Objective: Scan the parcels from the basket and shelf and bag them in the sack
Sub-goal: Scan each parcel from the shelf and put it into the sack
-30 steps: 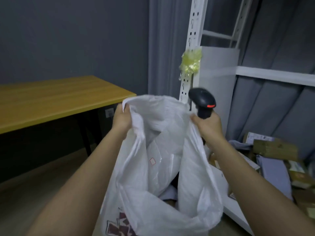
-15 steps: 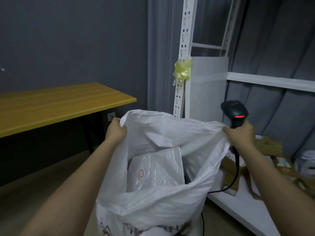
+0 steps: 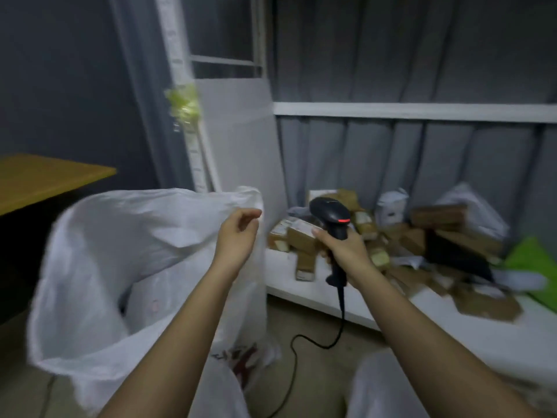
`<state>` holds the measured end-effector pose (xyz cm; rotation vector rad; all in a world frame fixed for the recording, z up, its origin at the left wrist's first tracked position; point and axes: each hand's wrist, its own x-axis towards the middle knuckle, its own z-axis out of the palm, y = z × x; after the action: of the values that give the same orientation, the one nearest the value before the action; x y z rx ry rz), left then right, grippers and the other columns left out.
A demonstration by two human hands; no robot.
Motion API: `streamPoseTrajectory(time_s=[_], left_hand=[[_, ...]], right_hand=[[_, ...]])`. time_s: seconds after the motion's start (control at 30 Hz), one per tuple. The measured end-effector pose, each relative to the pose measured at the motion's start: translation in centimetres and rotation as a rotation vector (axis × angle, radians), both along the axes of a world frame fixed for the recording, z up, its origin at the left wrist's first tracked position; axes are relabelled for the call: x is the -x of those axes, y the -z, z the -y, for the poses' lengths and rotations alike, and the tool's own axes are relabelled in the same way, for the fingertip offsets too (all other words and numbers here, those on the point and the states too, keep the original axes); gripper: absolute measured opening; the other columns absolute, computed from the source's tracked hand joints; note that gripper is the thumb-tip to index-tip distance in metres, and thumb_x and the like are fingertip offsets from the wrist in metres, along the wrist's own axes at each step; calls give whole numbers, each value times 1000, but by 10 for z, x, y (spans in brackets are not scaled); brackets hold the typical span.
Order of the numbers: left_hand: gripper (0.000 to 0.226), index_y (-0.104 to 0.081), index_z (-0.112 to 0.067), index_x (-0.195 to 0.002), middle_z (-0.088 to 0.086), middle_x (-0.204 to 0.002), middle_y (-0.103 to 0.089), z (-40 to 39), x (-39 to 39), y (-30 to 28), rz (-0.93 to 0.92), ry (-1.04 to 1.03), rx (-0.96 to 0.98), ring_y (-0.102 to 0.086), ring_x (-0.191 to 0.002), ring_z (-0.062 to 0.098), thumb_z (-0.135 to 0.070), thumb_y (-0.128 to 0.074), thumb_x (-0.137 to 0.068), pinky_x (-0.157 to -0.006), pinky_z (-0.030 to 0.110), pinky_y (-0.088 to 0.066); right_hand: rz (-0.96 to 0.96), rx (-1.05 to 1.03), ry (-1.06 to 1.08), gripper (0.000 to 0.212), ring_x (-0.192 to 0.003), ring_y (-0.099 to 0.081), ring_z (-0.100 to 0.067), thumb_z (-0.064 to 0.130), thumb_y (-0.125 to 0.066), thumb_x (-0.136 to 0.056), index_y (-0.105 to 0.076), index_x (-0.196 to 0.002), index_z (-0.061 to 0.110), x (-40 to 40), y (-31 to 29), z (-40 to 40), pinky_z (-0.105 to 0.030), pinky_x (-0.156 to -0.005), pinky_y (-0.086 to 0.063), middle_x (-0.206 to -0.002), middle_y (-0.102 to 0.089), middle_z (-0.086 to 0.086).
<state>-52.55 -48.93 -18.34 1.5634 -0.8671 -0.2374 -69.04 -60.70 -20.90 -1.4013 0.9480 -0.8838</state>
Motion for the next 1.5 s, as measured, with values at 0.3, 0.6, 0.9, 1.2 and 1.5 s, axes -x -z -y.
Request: streamPoseTrajectory(time_s=[0.3, 0.6, 0.9, 1.2, 1.5], left_hand=[[17, -59, -11, -111, 7, -114, -62, 168, 118, 80, -169, 313, -202, -58, -95, 16, -10, -52, -95, -77, 18, -50], [24, -42, -10, -111, 10, -110, -47, 306, 100, 211, -312, 253, -445, -49, -84, 18, -7, -58, -93, -61, 22, -42], [95, -41, -4, -139, 24, -129, -52, 432, 125, 320, 658, 278, -389, -51, -117, 41, -45, -74, -60, -96, 43, -44], [93, -44, -4, -139, 21, -117, -60, 458, 117, 342, 998, 177, -374, -59, -104, 36, -26, -81, -56, -88, 41, -51], [90, -32, -9, -133, 1, -127, -47, 379, 83, 220, -227, 102, -138, -51, -113, 15, -27, -88, -66, -91, 28, -44]], right_hand=[[120, -276, 361, 15, -51, -50, -17, 19, -71, -85, -59, -89, 10, 128, 86, 71, -31, -57, -44, -59, -57, -5], [203, -345, 528, 14, -58, -54, -14, 15, -68, -88, -57, -96, 12, 93, 170, 183, -24, -55, -48, -81, -58, -9], [177, -311, 680, 14, -50, -48, -12, 13, -69, -87, -56, -84, 18, 99, 225, 250, -27, -52, -46, -53, -54, 6], [157, -281, 656, 19, -50, -51, -7, 10, -67, -87, -53, -81, 21, 101, 241, 267, -23, -54, -47, -55, -55, 9], [234, -323, 638, 33, -56, -52, -14, 25, -71, -87, -55, -110, 8, 112, 216, 242, -28, -58, -49, -70, -55, -4]])
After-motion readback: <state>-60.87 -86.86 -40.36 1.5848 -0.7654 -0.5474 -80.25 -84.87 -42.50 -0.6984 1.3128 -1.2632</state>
